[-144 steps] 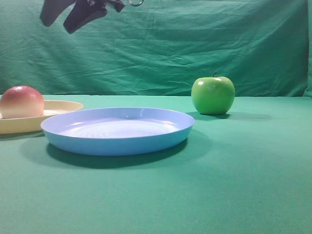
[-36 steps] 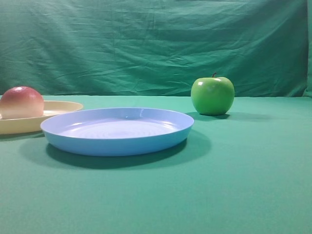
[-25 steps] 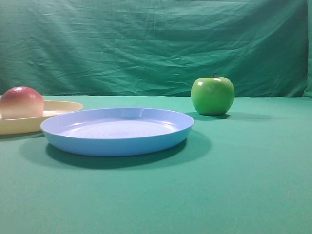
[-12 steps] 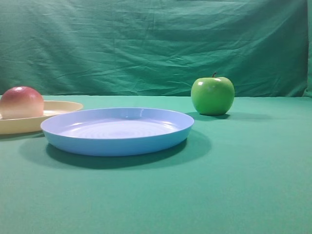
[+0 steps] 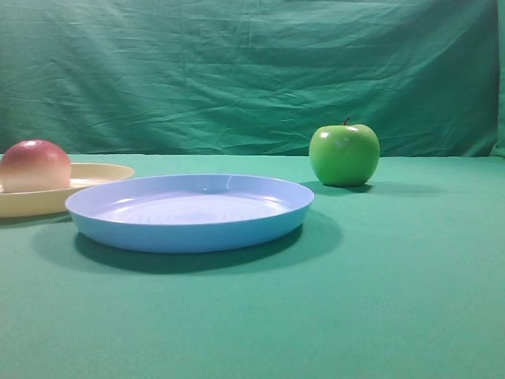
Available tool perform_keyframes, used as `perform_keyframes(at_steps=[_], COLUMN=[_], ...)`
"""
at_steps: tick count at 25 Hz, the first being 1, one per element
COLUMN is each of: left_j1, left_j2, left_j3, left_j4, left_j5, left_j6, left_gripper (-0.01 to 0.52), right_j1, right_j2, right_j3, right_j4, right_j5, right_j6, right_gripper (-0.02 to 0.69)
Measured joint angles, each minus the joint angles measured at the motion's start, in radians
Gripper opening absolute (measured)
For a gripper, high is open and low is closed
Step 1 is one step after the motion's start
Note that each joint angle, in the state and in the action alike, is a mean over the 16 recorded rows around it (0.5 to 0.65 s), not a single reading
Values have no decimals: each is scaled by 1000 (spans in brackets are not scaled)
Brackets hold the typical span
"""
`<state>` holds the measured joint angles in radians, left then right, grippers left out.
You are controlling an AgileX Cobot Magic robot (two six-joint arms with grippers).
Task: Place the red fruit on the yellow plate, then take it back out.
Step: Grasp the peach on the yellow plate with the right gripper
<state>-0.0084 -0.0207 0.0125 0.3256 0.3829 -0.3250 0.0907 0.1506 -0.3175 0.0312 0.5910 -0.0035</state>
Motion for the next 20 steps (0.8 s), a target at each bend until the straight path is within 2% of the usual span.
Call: perform_keyframes(at_steps=[12, 20], left_j1=[0, 0], left_j2=[0, 0], left_j3=[0, 0], left_j4=[0, 0], left_j5=[0, 0], left_j6=[0, 0], left_gripper=[0, 0], right_j1=[1, 66], right_j2=[269, 423], right_j3=[-188, -234], right_j4=[66, 80], right_j5=[6, -12], right_j6=[-41, -211], right_gripper=[0, 0])
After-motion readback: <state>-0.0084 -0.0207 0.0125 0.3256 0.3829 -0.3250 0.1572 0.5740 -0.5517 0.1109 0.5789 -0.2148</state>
